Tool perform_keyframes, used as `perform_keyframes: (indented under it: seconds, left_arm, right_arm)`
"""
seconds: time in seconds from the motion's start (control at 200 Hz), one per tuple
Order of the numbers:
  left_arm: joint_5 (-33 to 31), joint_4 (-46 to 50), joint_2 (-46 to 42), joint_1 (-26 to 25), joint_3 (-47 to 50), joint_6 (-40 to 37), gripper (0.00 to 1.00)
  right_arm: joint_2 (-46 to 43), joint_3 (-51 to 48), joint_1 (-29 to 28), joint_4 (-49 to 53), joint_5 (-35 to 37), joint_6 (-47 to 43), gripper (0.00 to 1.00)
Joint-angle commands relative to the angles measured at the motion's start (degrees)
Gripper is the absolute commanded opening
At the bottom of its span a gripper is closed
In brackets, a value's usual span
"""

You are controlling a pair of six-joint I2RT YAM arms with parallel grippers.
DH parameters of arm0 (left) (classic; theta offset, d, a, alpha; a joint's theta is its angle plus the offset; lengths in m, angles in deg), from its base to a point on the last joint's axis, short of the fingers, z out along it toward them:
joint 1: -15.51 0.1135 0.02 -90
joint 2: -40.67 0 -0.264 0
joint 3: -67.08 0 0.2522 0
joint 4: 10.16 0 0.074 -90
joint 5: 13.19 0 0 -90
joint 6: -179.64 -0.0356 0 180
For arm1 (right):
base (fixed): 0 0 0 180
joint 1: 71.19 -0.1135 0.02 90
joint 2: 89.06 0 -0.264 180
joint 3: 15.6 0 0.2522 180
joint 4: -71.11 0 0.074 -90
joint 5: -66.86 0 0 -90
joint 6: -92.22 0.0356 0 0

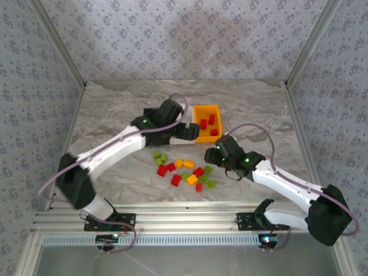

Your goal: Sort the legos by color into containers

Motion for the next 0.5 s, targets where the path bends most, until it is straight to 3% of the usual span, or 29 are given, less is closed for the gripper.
perform_keyframes:
  seconds: [0.0,0.25,0.495]
  left_arm:
    - [-1.7,-3.3,-8.9,-3.5,9.1,3.4,0.99]
    - [-6.9,0.9,-26.2,-6.4,25.2,10.9,0.99]
    - [-10.4,4.0,-35.3,-6.5,32.0,14.9,0.99]
  right_arm:
    - [2.8,-0.5,-1.8,3.0,-1.3,0.7,0.66]
    - [4.3,-2.5,-9.0,8.3,-0.5,2.1,0.64]
    - [3.7,-4.0,-15.5,11.9,-0.1,3.7,0.63]
